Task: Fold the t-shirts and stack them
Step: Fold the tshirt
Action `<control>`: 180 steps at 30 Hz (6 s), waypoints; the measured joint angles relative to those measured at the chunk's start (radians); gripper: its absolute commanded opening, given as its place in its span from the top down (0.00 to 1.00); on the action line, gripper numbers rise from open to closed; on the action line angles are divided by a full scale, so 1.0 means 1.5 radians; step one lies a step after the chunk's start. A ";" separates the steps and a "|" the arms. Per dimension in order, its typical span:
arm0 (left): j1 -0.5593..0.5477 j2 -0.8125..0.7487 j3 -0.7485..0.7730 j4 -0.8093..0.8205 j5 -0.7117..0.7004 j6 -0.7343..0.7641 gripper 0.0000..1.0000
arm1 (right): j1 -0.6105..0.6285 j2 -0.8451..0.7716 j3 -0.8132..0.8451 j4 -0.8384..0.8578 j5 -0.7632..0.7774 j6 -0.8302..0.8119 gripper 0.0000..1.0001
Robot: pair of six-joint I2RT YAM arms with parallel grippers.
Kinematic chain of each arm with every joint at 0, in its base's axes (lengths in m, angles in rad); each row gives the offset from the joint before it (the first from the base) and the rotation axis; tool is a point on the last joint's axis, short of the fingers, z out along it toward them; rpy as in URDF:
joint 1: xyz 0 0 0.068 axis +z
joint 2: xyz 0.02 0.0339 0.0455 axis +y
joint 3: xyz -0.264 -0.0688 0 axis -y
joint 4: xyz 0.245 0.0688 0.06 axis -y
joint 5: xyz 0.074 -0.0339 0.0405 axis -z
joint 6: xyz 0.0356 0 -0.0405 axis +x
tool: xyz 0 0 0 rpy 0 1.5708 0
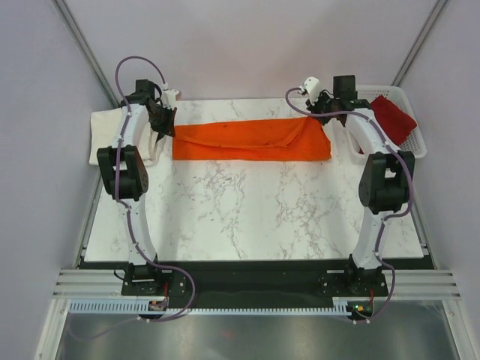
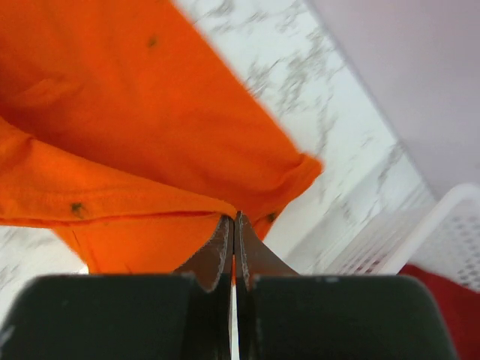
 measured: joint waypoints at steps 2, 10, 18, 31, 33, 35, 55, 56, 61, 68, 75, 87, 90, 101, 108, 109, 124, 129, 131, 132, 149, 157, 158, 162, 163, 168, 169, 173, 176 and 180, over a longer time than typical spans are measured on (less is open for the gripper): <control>0.000 0.041 0.073 -0.005 -0.001 0.001 0.98 | 0.000 0.075 0.102 0.009 0.006 0.012 0.88; -0.003 0.096 0.170 -0.022 -0.044 0.006 0.64 | 0.000 0.260 0.332 0.028 0.059 0.090 0.52; -0.008 0.096 0.141 -0.028 -0.048 0.006 0.61 | -0.001 0.148 0.132 0.064 0.054 0.137 0.52; -0.068 0.112 0.106 -0.025 -0.044 0.014 0.63 | 0.000 0.163 0.066 0.063 0.047 0.203 0.52; -0.068 0.124 0.106 -0.024 -0.044 0.014 0.64 | 0.000 0.176 0.066 0.062 0.050 0.208 0.52; -0.066 0.141 0.106 -0.025 -0.048 0.014 0.63 | 0.000 0.187 0.066 0.061 0.055 0.212 0.52; -0.066 -0.007 -0.182 0.071 -0.051 0.013 0.68 | 0.010 0.115 -0.097 0.052 0.102 0.181 0.56; -0.068 -0.033 -0.224 0.080 -0.052 0.014 0.68 | 0.010 0.097 -0.121 0.047 0.101 0.180 0.56; -0.089 -0.166 -0.428 0.089 -0.054 0.014 0.68 | 0.011 0.001 -0.246 0.009 0.095 0.162 0.56; -0.160 -0.360 -0.674 0.072 -0.070 0.013 0.68 | 0.011 -0.071 -0.327 -0.058 0.102 0.116 0.55; -0.187 -0.472 -0.803 0.047 -0.082 0.012 0.69 | 0.011 0.009 -0.198 -0.110 0.095 0.108 0.54; -0.188 -0.495 -0.616 0.013 -0.080 0.045 0.68 | 0.039 0.040 -0.041 -0.127 0.090 0.153 0.51; -0.189 -0.496 -0.609 0.019 -0.068 0.070 0.68 | 0.052 0.013 -0.052 -0.132 0.091 0.176 0.51; -0.195 -0.495 -0.720 0.046 -0.055 0.128 0.70 | 0.066 -0.023 -0.130 -0.130 0.130 0.233 0.52; -0.216 -0.468 -0.738 0.056 -0.055 0.125 0.71 | 0.062 0.034 -0.125 -0.113 0.141 0.258 0.52; -0.220 -0.453 -0.738 0.060 -0.055 0.124 0.71 | 0.062 0.050 -0.119 -0.113 0.140 0.261 0.53; -0.337 -0.364 -0.698 0.068 -0.107 0.079 0.72 | 0.087 0.381 0.369 -0.135 0.120 0.302 0.45; -0.427 -0.309 -0.632 0.052 -0.117 0.044 0.72 | 0.121 0.458 0.479 -0.065 0.152 0.288 0.32; -0.466 -0.291 -0.611 0.048 -0.116 0.034 0.72 | 0.135 0.461 0.479 -0.035 0.166 0.279 0.30; -0.484 -0.284 -0.601 0.045 -0.116 0.029 0.72 | 0.143 0.464 0.479 -0.020 0.171 0.274 0.27; -0.661 -0.144 -0.411 0.004 -0.048 -0.029 0.73 | 0.206 0.516 0.502 0.145 0.174 0.305 0.16; -0.684 -0.104 -0.348 0.002 -0.033 -0.046 0.73 | 0.204 0.524 0.502 0.171 0.163 0.323 0.13; -0.686 -0.102 -0.346 0.003 -0.035 -0.052 0.73 | 0.204 0.525 0.502 0.176 0.163 0.324 0.13; -0.696 -0.102 -0.343 0.008 -0.054 -0.080 0.71 | 0.204 0.529 0.502 0.196 0.165 0.325 0.12; -0.698 -0.103 -0.343 0.009 -0.058 -0.086 0.71 | 0.204 0.533 0.502 0.206 0.165 0.325 0.12; -0.702 -0.130 -0.350 0.018 -0.112 -0.100 0.71 | 0.200 0.537 0.502 0.225 0.170 0.328 0.11; -0.702 -0.142 -0.353 0.018 -0.122 -0.100 0.71 | 0.199 0.537 0.502 0.226 0.171 0.330 0.12; -0.690 -0.245 -0.382 0.026 -0.152 -0.099 0.69 | 0.192 0.534 0.491 0.245 0.172 0.332 0.11; -0.665 -0.351 -0.418 0.034 -0.157 -0.096 0.69 | 0.183 0.514 0.456 0.250 0.172 0.334 0.11; -0.619 -0.436 -0.482 0.041 -0.156 -0.083 0.71 | 0.177 0.461 0.393 0.246 0.172 0.334 0.11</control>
